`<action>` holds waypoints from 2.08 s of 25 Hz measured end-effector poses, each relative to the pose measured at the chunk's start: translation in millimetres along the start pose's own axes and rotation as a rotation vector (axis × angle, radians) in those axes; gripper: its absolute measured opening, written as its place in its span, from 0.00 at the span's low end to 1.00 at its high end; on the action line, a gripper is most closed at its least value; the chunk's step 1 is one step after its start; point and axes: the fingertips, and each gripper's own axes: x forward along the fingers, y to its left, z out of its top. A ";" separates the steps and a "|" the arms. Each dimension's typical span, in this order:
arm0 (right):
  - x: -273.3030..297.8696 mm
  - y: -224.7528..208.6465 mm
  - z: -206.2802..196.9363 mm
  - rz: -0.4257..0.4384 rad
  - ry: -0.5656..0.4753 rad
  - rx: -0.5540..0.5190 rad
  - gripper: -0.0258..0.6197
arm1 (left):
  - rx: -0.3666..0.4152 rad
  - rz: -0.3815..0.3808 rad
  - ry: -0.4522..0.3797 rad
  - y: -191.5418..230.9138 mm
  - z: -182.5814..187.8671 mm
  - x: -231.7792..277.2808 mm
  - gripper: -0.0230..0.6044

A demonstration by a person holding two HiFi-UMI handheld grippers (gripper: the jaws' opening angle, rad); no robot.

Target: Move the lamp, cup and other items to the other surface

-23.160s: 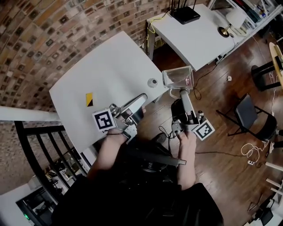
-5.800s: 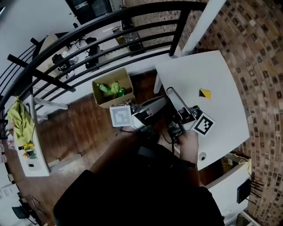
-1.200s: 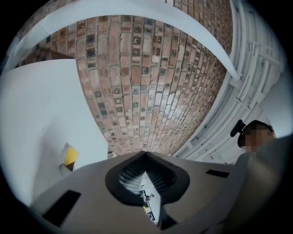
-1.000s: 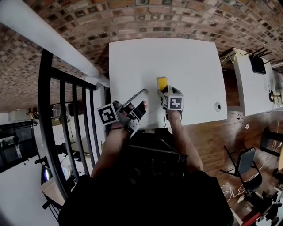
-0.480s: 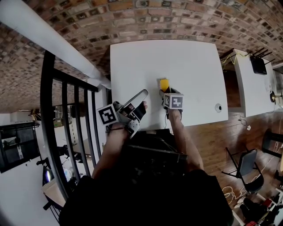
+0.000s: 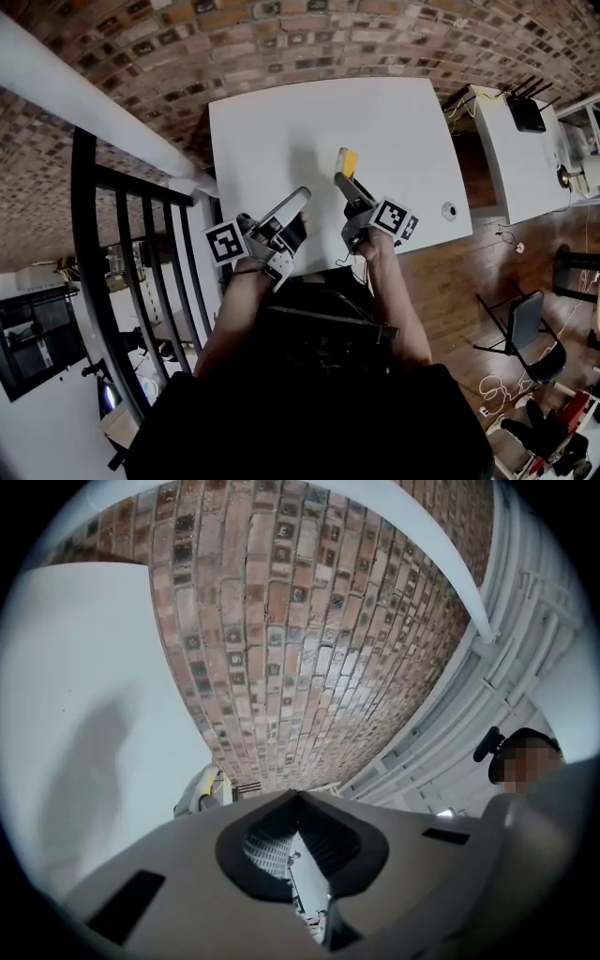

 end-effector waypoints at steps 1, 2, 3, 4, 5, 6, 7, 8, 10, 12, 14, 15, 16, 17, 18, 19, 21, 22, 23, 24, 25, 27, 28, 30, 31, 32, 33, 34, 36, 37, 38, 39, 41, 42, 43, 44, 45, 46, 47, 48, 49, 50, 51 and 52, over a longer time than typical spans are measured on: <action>-3.7 7.5 2.7 0.023 -0.017 0.016 0.52 | -0.002 -0.004 0.008 -0.3 -2.8 1.4 0.04; -7.5 14.7 4.8 0.044 -0.032 0.031 0.52 | -0.003 -0.006 0.016 -0.4 -5.5 2.5 0.04; -11.6 21.7 6.5 0.062 -0.047 0.048 0.52 | -0.006 -0.008 0.025 -0.7 -8.2 3.5 0.04; -15.7 28.6 8.0 0.081 -0.062 0.071 0.52 | -0.009 -0.011 0.033 -1.4 -10.8 4.4 0.04; -19.7 35.6 9.1 0.101 -0.081 0.102 0.52 | -0.013 -0.014 0.041 -2.3 -13.3 5.0 0.04; -23.4 43.0 10.1 0.125 -0.100 0.137 0.52 | -0.016 -0.017 0.049 -3.1 -15.5 5.4 0.04; -27.1 50.5 11.4 0.149 -0.120 0.166 0.52 | -0.018 -0.021 0.056 -3.6 -17.7 5.4 0.04; -31.2 57.5 13.1 0.170 -0.139 0.185 0.52 | -0.020 -0.025 0.064 -4.1 -19.8 5.5 0.04; -40.5 70.7 17.1 0.206 -0.179 0.205 0.51 | -0.027 -0.035 0.083 -4.7 -24.6 5.7 0.04; -51.3 82.9 21.0 0.239 -0.223 0.216 0.51 | -0.036 -0.045 0.104 -5.3 -30.3 5.5 0.04; -64.0 94.7 24.3 0.265 -0.268 0.221 0.51 | -0.048 -0.056 0.129 -6.5 -37.7 5.6 0.04; -70.5 100.4 25.7 0.276 -0.289 0.221 0.51 | -0.054 -0.062 0.142 -7.2 -41.9 6.1 0.04; -76.9 105.4 27.0 0.286 -0.305 0.217 0.51 | -0.061 -0.067 0.154 -7.6 -46.5 7.0 0.04; -83.1 109.5 28.1 0.294 -0.319 0.212 0.51 | -0.069 -0.071 0.167 -7.7 -51.6 8.3 0.04; -89.5 112.3 29.3 0.300 -0.333 0.210 0.51 | -0.077 -0.074 0.180 -7.9 -57.0 9.9 0.04; -96.1 114.1 30.5 0.304 -0.347 0.210 0.51 | -0.084 -0.077 0.193 -8.2 -62.7 11.6 0.04; -108.5 115.9 33.2 0.313 -0.379 0.213 0.51 | -0.093 -0.082 0.219 -8.8 -72.8 14.4 0.04; -113.5 117.0 34.0 0.318 -0.394 0.218 0.51 | -0.096 -0.084 0.229 -8.8 -76.7 15.5 0.04; -117.9 118.3 34.2 0.324 -0.405 0.223 0.51 | -0.101 -0.085 0.238 -9.0 -80.0 16.6 0.04; -122.2 119.3 34.1 0.329 -0.414 0.227 0.51 | -0.104 -0.086 0.245 -9.7 -83.0 18.0 0.04; -126.8 119.9 34.5 0.332 -0.420 0.229 0.51 | -0.105 -0.087 0.251 -11.1 -86.1 20.3 0.04; -138.4 119.5 37.9 0.339 -0.434 0.230 0.51 | -0.096 -0.092 0.266 -15.6 -93.9 28.0 0.04; -145.7 118.6 40.7 0.341 -0.444 0.233 0.51 | -0.092 -0.096 0.274 -18.1 -99.3 33.0 0.04; -163.7 115.6 46.9 0.348 -0.466 0.238 0.51 | -0.087 -0.104 0.294 -21.5 -113.5 44.0 0.04; -174.2 113.4 50.4 0.351 -0.480 0.237 0.51 | -0.086 -0.106 0.305 -22.1 -122.1 49.7 0.04; -185.9 110.5 54.1 0.353 -0.494 0.235 0.51 | -0.086 -0.107 0.318 -22.5 -131.8 55.6 0.04; -199.0 106.7 58.3 0.353 -0.510 0.234 0.51 | -0.085 -0.108 0.333 -23.1 -142.7 62.0 0.04; -213.5 102.1 62.8 0.352 -0.529 0.234 0.51 | -0.084 -0.108 0.349 -24.1 -155.0 68.6 0.04; -246.2 92.0 73.1 0.348 -0.569 0.235 0.51 | -0.086 -0.107 0.382 -27.1 -183.0 82.9 0.04; -263.4 86.9 78.7 0.346 -0.589 0.234 0.51 | -0.087 -0.107 0.398 -28.8 -197.9 90.5 0.04; -280.4 81.6 84.1 0.345 -0.607 0.235 0.51 | -0.089 -0.105 0.412 -30.1 -212.9 98.0 0.04; -297.3 75.9 89.1 0.343 -0.623 0.235 0.51 | -0.090 -0.102 0.426 -31.1 -227.9 105.5 0.04; -331.6 64.1 99.2 0.338 -0.659 0.239 0.51 | -0.091 -0.097 0.455 -33.9 -258.1 120.1 0.04; -349.7 58.1 104.5 0.336 -0.680 0.240 0.51 | -0.090 -0.095 0.471 -36.0 -273.6 127.3 0.04; -368.1 51.8 109.8 0.335 -0.702 0.241 0.51 | -0.088 -0.094 0.488 -38.1 -289.4 134.3 0.04; -386.6 45.2 114.6 0.334 -0.723 0.242 0.51 | -0.084 -0.094 0.503 -40.0 -305.1 141.2 0.04; -404.8 38.5 119.0 0.333 -0.742 0.243 0.51 | -0.080 -0.093 0.517 -41.3 -320.8 147.6 0.04; -422.6 31.8 122.8 0.333 -0.759 0.246 0.51 | -0.075 -0.092 0.529 -42.2 -336.3 153.4 0.04; -440.0 25.5 126.4 0.334 -0.774 0.248 0.51 | -0.070 -0.089 0.539 -42.9 -351.6 159.1 0.04; -457.0 19.8 129.7 0.336 -0.788 0.248 0.51 | -0.066 -0.086 0.548 -43.7 -366.4 164.9 0.04; -473.7 14.4 132.7 0.337 -0.801 0.248 0.51 | -0.062 -0.084 0.558 -44.9 -381.1 171.1 0.04; -490.4 9.2 135.4 0.339 -0.814 0.248 0.51 | -0.059 -0.083 0.568 -46.5 -395.9 177.7 0.04; -507.3 3.9 137.8 0.339 -0.827 0.247 0.51 | -0.056 -0.084 0.578 -48.4 -411.3 184.5 0.04; -524.6 -1.5 140.0 0.340 -0.840 0.247 0.51 | -0.052 -0.087 0.588 -50.7 -427.2 191.2 0.04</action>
